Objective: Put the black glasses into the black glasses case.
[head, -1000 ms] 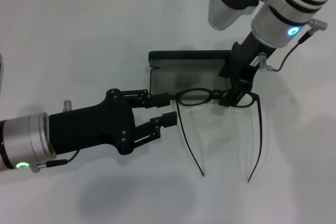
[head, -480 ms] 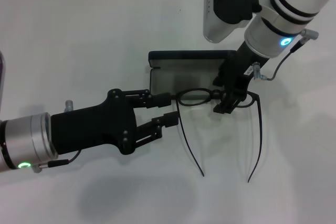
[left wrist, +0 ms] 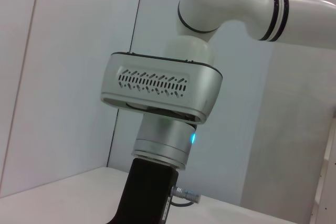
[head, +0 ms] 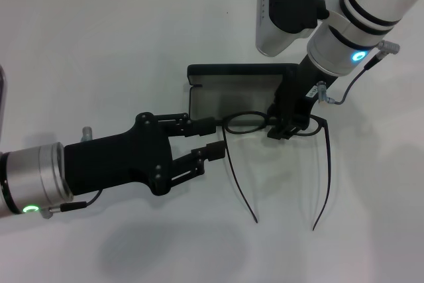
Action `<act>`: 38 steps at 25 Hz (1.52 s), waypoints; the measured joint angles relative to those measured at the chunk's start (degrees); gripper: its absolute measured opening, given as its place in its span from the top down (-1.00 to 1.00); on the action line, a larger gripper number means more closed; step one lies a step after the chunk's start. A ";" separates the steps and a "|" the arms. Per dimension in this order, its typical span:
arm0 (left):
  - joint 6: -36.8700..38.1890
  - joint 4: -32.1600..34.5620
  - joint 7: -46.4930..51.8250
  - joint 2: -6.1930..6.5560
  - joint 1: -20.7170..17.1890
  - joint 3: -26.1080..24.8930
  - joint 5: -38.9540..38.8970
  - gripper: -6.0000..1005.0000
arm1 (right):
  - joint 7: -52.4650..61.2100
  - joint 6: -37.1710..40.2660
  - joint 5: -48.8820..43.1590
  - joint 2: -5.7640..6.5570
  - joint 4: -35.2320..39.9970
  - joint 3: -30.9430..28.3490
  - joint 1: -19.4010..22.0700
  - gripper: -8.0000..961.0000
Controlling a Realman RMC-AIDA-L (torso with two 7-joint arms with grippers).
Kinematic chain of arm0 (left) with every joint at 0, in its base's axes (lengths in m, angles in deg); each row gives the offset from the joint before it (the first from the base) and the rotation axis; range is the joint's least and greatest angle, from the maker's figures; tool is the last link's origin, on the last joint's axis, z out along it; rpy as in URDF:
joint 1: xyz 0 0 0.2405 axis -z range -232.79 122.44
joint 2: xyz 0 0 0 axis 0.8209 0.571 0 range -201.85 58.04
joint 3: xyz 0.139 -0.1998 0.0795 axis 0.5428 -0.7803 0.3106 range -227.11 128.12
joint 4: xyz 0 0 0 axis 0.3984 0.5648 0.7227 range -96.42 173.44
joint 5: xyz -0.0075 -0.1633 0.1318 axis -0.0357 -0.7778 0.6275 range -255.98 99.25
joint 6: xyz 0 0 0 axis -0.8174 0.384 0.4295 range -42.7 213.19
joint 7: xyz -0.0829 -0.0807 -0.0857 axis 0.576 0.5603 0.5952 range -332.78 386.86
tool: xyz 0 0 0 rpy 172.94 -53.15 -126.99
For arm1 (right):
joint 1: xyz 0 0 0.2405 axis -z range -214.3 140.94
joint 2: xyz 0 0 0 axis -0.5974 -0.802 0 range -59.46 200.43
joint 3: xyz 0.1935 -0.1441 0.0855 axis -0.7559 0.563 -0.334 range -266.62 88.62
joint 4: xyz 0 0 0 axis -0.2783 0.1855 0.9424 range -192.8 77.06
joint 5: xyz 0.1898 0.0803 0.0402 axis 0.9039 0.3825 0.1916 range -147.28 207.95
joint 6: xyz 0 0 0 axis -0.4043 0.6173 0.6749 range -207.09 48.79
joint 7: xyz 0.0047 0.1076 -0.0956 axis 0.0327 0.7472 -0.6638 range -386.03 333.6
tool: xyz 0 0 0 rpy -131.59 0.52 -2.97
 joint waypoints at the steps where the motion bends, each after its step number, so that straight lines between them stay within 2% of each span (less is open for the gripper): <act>1: 0.00 -0.01 0.00 -0.01 0.00 0.00 0.00 0.25 | 0.00 -0.02 0.01 0.00 -0.02 0.00 0.00 -0.12; 4: 0.00 -0.03 0.00 -0.04 0.00 0.00 0.00 0.25 | 0.00 -0.01 0.01 0.00 -0.07 0.00 -0.10 0.15; 10: -0.02 -0.03 -0.03 -0.08 0.00 0.00 0.00 0.26 | 0.01 0.02 0.01 0.00 -0.07 0.70 -0.07 0.48; 18: -0.09 -1.70 -0.78 -0.08 0.54 0.00 -0.08 0.26 | 0.20 -0.91 0.75 0.00 -0.07 1.61 0.12 0.80; 23: -0.09 -2.84 -0.88 -0.04 1.08 0.00 -0.10 0.26 | 1.32 0.57 1.10 0.00 3.14 1.63 1.39 0.85; 26: 0.22 -2.87 -0.88 -0.01 1.13 0.00 -0.28 0.26 | 3.99 3.71 1.36 0.00 9.46 1.39 4.16 0.85; 30: 1.10 -2.58 -0.88 0.00 0.95 -0.01 -1.13 0.26 | 8.90 7.75 1.29 0.00 22.15 1.58 11.13 0.85; 31: 1.59 -2.51 -0.88 0.02 0.91 -0.02 -1.48 0.26 | 8.90 7.75 1.29 0.00 22.15 1.58 11.13 0.85; 32: 2.46 -2.46 -0.90 0.08 0.86 -0.04 -2.09 0.26 | 11.30 8.71 1.36 0.04 28.96 1.03 14.88 0.85; 34: 4.87 -2.51 -0.91 0.30 0.77 -0.24 -3.87 0.26 | 11.93 8.96 1.40 0.08 30.89 0.43 16.19 0.86; 38: 8.30 -2.83 -0.90 0.14 1.13 -2.09 -5.99 0.26 | 12.28 10.58 4.55 0.31 38.30 -4.91 23.04 0.86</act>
